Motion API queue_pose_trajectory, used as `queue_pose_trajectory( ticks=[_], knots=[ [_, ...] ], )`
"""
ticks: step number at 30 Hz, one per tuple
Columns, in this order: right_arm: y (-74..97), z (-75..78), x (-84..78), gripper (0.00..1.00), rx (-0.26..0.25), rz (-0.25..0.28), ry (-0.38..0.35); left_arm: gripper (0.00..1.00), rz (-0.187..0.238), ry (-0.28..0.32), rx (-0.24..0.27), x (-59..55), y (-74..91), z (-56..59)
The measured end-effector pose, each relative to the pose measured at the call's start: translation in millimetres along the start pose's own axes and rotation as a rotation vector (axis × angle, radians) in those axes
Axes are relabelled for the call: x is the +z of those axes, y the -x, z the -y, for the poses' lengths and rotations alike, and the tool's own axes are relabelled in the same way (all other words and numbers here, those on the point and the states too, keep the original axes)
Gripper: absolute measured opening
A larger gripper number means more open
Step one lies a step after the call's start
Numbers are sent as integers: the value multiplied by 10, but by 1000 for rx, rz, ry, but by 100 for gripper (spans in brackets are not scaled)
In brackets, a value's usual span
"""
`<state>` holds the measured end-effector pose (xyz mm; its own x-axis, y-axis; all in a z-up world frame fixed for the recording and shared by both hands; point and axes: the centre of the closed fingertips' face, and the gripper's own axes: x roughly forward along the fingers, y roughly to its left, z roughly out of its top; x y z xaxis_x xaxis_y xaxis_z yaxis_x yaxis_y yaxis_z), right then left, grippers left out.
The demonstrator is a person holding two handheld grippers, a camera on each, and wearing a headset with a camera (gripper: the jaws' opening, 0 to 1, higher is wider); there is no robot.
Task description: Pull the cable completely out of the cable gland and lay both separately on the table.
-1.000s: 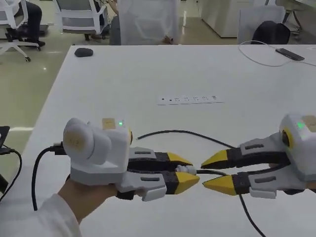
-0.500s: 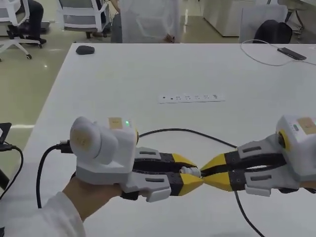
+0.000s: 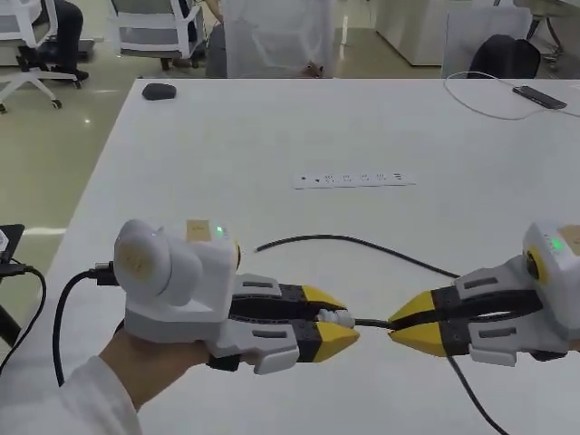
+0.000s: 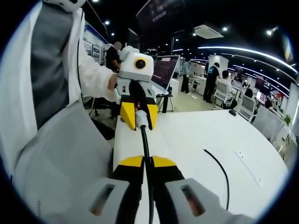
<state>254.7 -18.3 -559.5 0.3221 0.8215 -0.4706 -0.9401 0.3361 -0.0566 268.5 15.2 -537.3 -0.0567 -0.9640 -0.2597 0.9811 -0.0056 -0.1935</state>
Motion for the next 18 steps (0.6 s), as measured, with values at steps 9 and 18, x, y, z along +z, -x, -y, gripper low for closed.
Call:
queue_pose_trajectory(
  ticks=[9, 18],
  knots=[
    [95, 15, -57, 4, -34, -3, -30, 16, 48, 41, 20, 52, 90, -72],
    [73, 30, -90, 5, -34, -12, -34, 16, 32, 26, 12, 29, 54, -50]
  ],
)
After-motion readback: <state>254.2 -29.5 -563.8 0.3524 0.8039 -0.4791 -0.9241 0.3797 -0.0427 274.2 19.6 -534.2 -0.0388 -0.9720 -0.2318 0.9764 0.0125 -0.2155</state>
